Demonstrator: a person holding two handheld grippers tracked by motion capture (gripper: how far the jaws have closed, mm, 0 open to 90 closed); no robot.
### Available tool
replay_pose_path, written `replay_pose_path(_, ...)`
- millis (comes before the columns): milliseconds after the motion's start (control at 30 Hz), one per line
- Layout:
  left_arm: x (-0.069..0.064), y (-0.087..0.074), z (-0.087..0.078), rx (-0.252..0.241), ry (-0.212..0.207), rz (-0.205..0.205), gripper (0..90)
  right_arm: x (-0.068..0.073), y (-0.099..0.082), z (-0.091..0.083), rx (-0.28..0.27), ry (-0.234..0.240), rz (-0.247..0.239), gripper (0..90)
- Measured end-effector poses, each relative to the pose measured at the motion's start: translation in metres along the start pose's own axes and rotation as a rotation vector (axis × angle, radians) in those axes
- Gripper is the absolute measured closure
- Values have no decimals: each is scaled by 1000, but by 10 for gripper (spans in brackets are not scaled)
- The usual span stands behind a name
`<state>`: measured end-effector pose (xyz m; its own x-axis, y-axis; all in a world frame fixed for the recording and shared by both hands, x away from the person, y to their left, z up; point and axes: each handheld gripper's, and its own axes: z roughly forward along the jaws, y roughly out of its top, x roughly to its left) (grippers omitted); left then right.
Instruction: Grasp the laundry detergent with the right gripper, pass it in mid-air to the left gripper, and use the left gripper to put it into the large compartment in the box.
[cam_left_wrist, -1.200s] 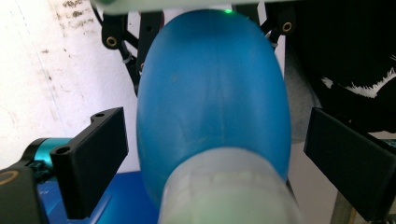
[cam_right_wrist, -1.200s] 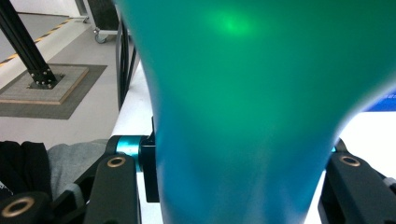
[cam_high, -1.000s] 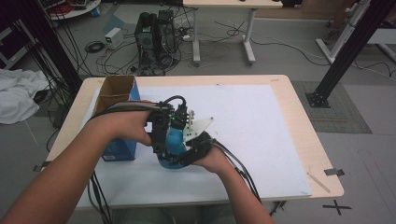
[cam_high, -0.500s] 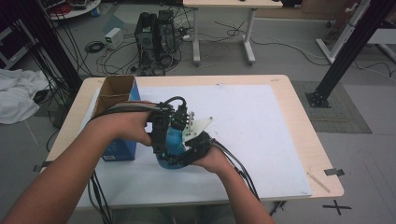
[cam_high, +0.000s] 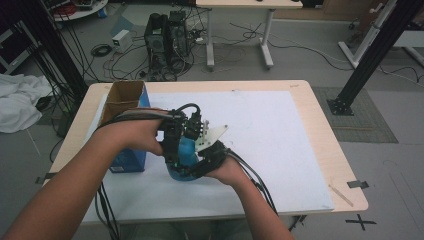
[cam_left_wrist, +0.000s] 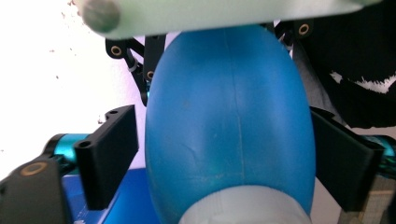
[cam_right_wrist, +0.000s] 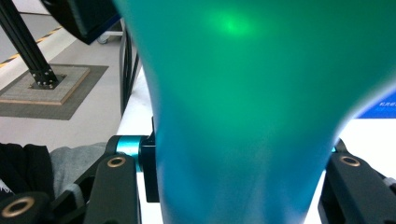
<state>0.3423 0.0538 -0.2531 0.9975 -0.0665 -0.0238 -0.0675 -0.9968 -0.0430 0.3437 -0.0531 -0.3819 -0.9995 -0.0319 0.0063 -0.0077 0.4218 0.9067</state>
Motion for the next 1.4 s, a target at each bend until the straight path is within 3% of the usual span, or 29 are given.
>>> replay_pose_path(267,0,2,-1,-1,3,17,204,0,0,-1,-9,-2,-3,447)
replay_pose_path(433,-1,2,-1,-1,3,6,226,1,1,-1,-9,-2,0,447)
replay_pose_path(500,-1,1,-2,1,-3,8,247,-2,1,0,-32,-17,-39,447)
replay_pose_path(567,-2,1,-1,6,-1,5,247,5,1,-3,19,27,56,447)
replay_pose_path(600,-2,1,-1,3,-5,2,248,5,1,-3,25,31,62,447)
replay_pose_path(700,-2,1,-1,6,-1,6,256,-1,1,-1,-13,-3,-14,447)
replay_pose_path(800,-2,2,-2,10,-3,8,278,-2,1,-1,-7,-5,-40,447)
replay_pose_path(867,-2,2,-2,13,4,15,308,0,1,-2,-2,12,-24,448)
replay_pose_path(1100,-3,2,-2,17,3,12,313,0,1,-2,-5,9,-30,447)
replay_pose_path(1233,-4,2,-3,22,5,13,367,-1,1,-2,-2,4,-42,448)
replay_pose_path(1400,-4,3,-4,21,14,21,372,0,1,-3,-4,13,-24,448)
